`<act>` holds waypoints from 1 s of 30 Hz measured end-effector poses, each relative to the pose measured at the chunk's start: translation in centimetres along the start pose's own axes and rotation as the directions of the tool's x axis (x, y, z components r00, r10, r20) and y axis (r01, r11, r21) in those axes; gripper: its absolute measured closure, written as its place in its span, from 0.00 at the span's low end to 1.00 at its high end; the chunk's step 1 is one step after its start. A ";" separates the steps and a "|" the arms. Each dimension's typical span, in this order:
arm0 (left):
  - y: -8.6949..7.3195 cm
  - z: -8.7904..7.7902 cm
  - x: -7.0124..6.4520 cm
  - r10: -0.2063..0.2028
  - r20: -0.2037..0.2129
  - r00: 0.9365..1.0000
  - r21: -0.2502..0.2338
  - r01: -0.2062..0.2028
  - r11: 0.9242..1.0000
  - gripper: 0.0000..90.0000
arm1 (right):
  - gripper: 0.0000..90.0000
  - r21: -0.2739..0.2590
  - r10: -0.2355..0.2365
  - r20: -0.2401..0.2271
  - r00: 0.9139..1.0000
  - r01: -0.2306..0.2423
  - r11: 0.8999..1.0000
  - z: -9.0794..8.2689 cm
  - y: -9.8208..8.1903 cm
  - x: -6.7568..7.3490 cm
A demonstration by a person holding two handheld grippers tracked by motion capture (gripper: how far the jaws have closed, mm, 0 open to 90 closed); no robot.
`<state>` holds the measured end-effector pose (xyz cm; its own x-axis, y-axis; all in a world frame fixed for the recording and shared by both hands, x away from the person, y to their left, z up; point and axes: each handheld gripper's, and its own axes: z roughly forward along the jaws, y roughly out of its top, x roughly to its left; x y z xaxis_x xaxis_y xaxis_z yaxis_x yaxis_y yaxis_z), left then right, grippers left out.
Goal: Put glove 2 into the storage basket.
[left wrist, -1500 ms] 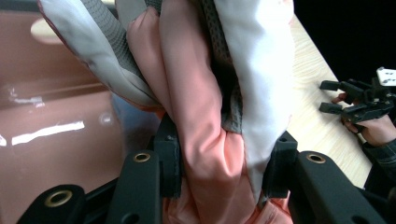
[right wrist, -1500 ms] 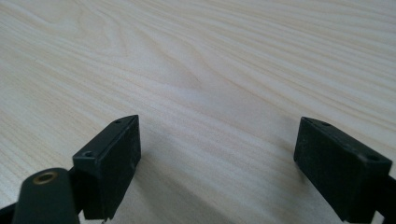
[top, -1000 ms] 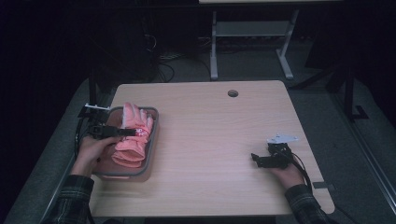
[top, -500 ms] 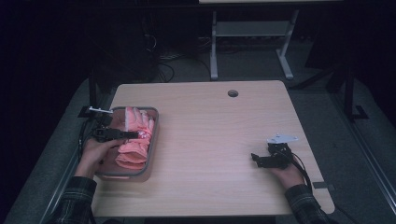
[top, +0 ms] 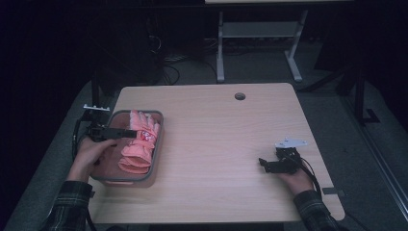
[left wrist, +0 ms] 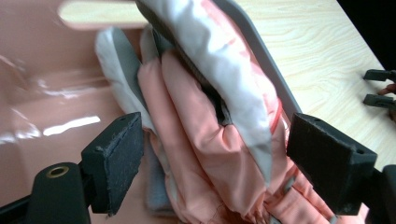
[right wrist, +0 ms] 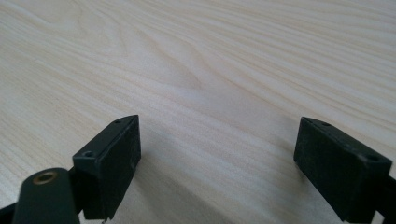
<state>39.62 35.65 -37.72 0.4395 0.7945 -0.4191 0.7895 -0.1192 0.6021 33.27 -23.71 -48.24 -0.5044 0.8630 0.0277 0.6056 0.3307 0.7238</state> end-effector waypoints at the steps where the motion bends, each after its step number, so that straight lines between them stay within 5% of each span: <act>1: 0.1 -0.3 -0.2 0.001 -0.006 1.000 -0.015 -0.001 1.000 0.20 | 0.16 0.000 0.000 0.000 1.000 0.000 1.000 0.0 0.0 0.0; 8: 0.9 -2.2 -1.1 0.074 -0.030 0.997 -0.060 -0.075 0.995 0.20 | 0.16 0.000 0.000 -0.001 1.000 0.000 1.000 0.0 0.0 0.0; 13: 1.5 -3.3 -2.4 0.141 -0.024 0.990 -0.122 -0.143 0.982 0.20 | 0.16 0.000 -0.001 0.000 1.000 0.001 1.000 0.0 0.0 0.0; 23: 2.5 -2.7 -6.1 0.266 0.032 0.963 -0.164 -0.258 0.952 0.20 | 0.16 0.001 -0.001 -0.001 1.000 0.001 1.000 0.0 0.0 0.0; 30: 2.6 -0.9 -9.5 0.348 0.075 0.935 -0.171 -0.331 0.928 0.20 | 0.16 0.001 -0.001 -0.001 1.000 0.001 1.000 0.0 0.0 0.0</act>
<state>37.11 28.33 -31.59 0.7173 0.6565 -0.2334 0.5135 -0.2717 0.8140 33.28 -23.70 -48.24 -0.5053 0.8625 0.0280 0.6059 0.3315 0.7232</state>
